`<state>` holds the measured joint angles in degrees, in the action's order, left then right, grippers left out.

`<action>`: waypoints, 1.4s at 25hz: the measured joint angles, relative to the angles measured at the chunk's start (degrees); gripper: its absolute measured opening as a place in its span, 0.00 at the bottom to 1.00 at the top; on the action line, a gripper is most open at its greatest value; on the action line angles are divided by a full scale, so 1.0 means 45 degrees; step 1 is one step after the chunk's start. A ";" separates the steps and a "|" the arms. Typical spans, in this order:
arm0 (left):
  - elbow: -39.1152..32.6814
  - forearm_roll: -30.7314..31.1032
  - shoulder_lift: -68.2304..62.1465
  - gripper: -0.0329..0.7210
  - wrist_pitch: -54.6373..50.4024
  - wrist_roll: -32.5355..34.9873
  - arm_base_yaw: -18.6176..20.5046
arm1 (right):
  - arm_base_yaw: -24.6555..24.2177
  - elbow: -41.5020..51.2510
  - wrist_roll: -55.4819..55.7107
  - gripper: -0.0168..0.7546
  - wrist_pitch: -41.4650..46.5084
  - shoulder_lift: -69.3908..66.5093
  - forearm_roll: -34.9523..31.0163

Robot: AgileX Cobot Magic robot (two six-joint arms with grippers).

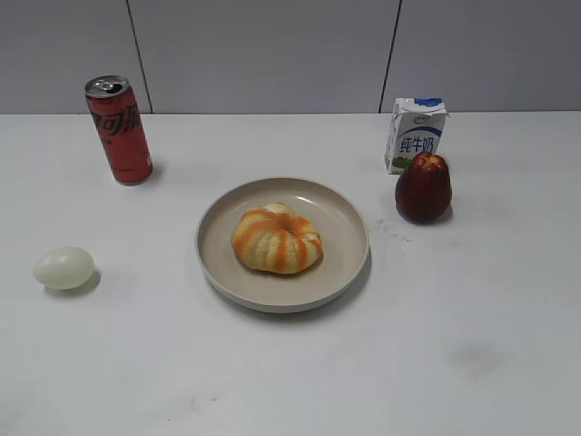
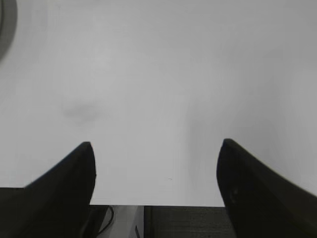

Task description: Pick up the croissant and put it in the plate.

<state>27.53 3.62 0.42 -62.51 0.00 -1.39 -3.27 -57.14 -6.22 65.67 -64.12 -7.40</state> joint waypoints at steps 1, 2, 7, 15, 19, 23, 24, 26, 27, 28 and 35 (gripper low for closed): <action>0.0000 0.0000 0.0000 0.82 0.0000 0.0000 0.0000 | 0.0000 0.0633 0.0000 0.76 -0.0255 0.0708 0.0014; 0.0000 0.0000 0.0000 0.82 0.0000 0.0000 0.0000 | 0.0000 0.1250 0.0000 0.76 -0.0466 0.1422 0.0014; 0.0000 0.0000 0.0000 0.82 0.0000 0.0000 0.0000 | 0.0000 0.3922 0.0000 0.76 -0.1546 0.4676 0.0056; 0.0000 0.0000 0.0000 0.82 0.0000 0.0000 0.0000 | 0.0000 0.6026 0.0000 0.76 -0.1679 0.9470 0.0313; 0.0000 0.0000 0.0000 0.82 0.0000 0.0000 0.0000 | 0.0000 0.6221 0.0000 0.76 -0.1546 1.1095 0.0393; 0.0000 0.0000 0.0000 0.82 0.0000 0.0000 0.0000 | 0.0000 0.6314 0.0000 0.76 -0.1519 1.2431 0.0445; 0.0000 0.0000 0.0000 0.82 0.0000 0.0000 0.0000 | 0.0000 0.6317 0.0000 0.76 -0.1519 1.2722 0.0445; 0.0000 0.0000 0.0000 0.82 0.0000 0.0000 0.0000 | 0.0000 0.6317 0.0000 0.76 -0.1519 1.3384 0.0445; 0.0000 0.0000 0.0000 0.82 0.0000 0.0000 0.0000 | 0.0000 0.6317 0.0000 0.76 -0.1519 1.3631 0.0445; 0.0000 0.0000 0.0000 0.82 0.0000 0.0000 0.0000 | 0.0000 0.6317 0.0000 0.76 -0.1515 1.3894 0.0445; 0.0000 0.0000 0.0000 0.82 0.0000 0.0000 0.0000 | 0.0000 0.6317 0.0000 0.76 -0.1459 1.4320 0.0474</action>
<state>27.53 3.62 0.42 -62.51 0.00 -1.39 -3.27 -28.71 -6.22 59.10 0.32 -5.27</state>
